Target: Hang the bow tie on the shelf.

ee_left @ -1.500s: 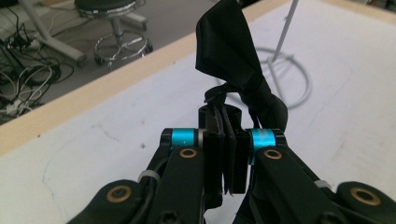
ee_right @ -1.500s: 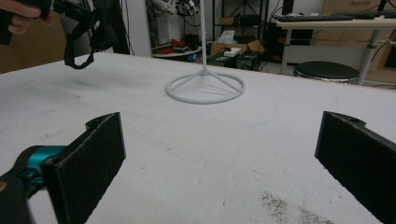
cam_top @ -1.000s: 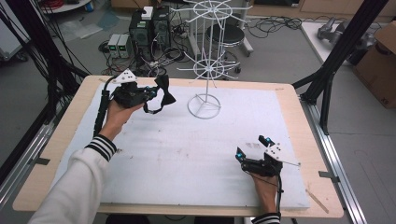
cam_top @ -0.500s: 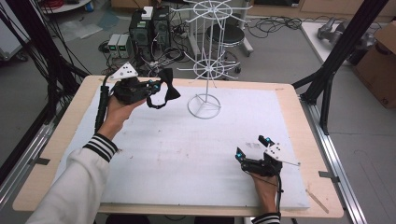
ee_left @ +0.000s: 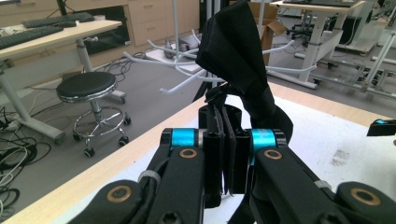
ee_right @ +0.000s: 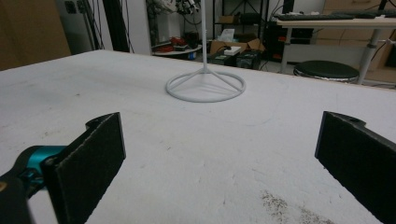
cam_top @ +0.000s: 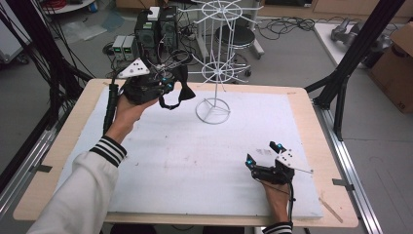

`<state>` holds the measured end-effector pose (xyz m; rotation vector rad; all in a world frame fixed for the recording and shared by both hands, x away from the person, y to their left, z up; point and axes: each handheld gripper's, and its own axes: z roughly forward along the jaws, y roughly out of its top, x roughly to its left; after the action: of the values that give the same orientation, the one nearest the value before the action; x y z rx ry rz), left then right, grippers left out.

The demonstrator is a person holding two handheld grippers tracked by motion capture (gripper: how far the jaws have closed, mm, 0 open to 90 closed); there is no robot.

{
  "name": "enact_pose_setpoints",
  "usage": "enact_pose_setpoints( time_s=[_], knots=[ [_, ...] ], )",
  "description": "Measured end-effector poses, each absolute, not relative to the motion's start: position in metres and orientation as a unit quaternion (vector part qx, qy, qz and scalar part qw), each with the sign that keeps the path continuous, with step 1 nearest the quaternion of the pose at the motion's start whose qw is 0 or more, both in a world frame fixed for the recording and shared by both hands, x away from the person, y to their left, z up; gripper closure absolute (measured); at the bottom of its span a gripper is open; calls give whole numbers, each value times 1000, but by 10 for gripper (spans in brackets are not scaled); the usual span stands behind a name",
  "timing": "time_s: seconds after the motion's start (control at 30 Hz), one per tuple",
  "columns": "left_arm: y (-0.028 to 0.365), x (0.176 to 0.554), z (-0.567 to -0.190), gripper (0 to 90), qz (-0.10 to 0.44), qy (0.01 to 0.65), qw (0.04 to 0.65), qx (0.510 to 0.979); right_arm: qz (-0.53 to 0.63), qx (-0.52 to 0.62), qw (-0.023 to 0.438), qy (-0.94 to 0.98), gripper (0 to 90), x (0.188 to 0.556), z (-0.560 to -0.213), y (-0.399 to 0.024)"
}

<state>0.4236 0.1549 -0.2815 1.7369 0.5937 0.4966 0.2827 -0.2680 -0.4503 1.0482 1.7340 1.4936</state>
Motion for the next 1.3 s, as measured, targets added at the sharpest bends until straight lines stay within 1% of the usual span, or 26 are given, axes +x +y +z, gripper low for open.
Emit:
enact_pose_setpoints(
  time_s=[0.5,0.8,1.07,1.3],
  knots=[
    [124,435,-275,874,204,239,585,748,567,396,308,653,6,283,-450,-269],
    [110,446,-281,874,198,242,579,753,570,399,305,650,6,283,-451,-270],
    [98,455,-278,874,195,243,580,752,572,400,303,649,6,283,-451,-271],
    [91,463,-281,873,194,245,564,764,573,400,303,648,6,283,-451,-271]
  ],
)
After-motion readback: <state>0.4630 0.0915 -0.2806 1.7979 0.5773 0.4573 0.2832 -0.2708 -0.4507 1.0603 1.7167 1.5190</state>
